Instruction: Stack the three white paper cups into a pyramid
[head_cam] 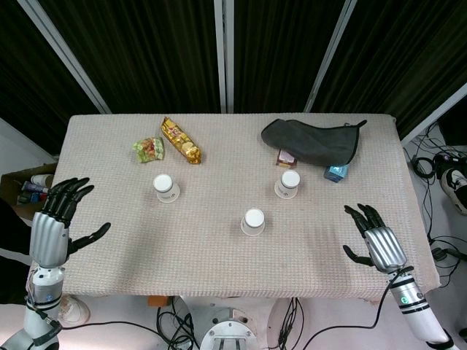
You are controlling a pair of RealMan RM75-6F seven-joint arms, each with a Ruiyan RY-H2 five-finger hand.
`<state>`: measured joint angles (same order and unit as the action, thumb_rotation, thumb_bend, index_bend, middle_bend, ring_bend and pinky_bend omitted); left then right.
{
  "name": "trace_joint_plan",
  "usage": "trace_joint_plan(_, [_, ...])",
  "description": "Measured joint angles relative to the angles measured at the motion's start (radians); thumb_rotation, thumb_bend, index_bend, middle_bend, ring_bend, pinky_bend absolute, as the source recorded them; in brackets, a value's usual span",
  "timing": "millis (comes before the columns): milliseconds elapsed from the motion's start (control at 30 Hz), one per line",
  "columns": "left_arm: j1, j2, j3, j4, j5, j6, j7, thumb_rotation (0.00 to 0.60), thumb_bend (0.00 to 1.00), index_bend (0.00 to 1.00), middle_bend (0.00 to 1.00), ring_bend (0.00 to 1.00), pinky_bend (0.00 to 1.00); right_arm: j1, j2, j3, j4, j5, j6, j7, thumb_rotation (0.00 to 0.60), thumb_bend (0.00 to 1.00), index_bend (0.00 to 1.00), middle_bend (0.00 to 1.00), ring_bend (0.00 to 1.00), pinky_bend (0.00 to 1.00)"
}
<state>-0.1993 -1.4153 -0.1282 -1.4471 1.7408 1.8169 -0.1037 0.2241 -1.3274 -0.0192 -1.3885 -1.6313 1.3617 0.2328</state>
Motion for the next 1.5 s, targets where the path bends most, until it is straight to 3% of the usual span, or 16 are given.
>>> trace_joint_plan(167, [0.002,0.007,0.006,-0.006,-0.007,-0.015,0.006,0.6,0.02,0.22,0.18,0.16,0.2,-0.004,0.0,-0.001,0.005,0.0,0.012,0.008,0.6,0.26,0.04,0.18,0.0,0.03])
trace_joint_plan(367, [-0.018,0.028,0.018,-0.029,-0.051,-0.125,-0.015,0.6,0.02,0.24,0.19,0.16,0.2,-0.019,0.032,0.002,-0.004,-0.027,0.084,0.021,0.6,0.27,0.06,0.2,0.0,0.06])
trace_joint_plan(633, [-0.15,0.036,-0.006,0.0,-0.195,-0.477,-0.074,0.6,0.02,0.24,0.2,0.16,0.2,-0.045,0.127,0.028,-0.07,-0.095,0.24,0.044,0.6,0.26,0.07,0.2,0.0,0.07])
trace_joint_plan(900, [-0.359,-0.034,-0.064,0.178,-0.354,-0.833,-0.106,0.6,0.02,0.24,0.2,0.16,0.2,-0.037,0.127,0.034,-0.087,-0.08,0.204,0.021,0.6,0.27,0.07,0.2,0.0,0.07])
trace_joint_plan(1067, [-0.426,-0.074,-0.084,0.255,-0.406,-0.92,-0.135,0.6,0.02,0.24,0.2,0.16,0.2,-0.033,0.111,0.038,-0.073,-0.059,0.186,0.024,0.6,0.27,0.07,0.2,0.0,0.07])
trace_joint_plan(1333, [-0.487,-0.081,-0.095,0.287,-0.444,-1.032,-0.198,0.6,0.08,0.3,0.32,0.29,0.31,-0.032,0.097,0.043,-0.058,-0.043,0.178,0.025,0.6,0.27,0.07,0.2,0.0,0.07])
trace_joint_plan(1500, [-0.511,-0.074,-0.098,0.292,-0.487,-1.083,-0.201,0.6,0.16,0.4,0.5,0.47,0.44,-0.037,0.093,0.041,-0.05,-0.036,0.177,0.035,0.6,0.27,0.07,0.2,0.0,0.07])
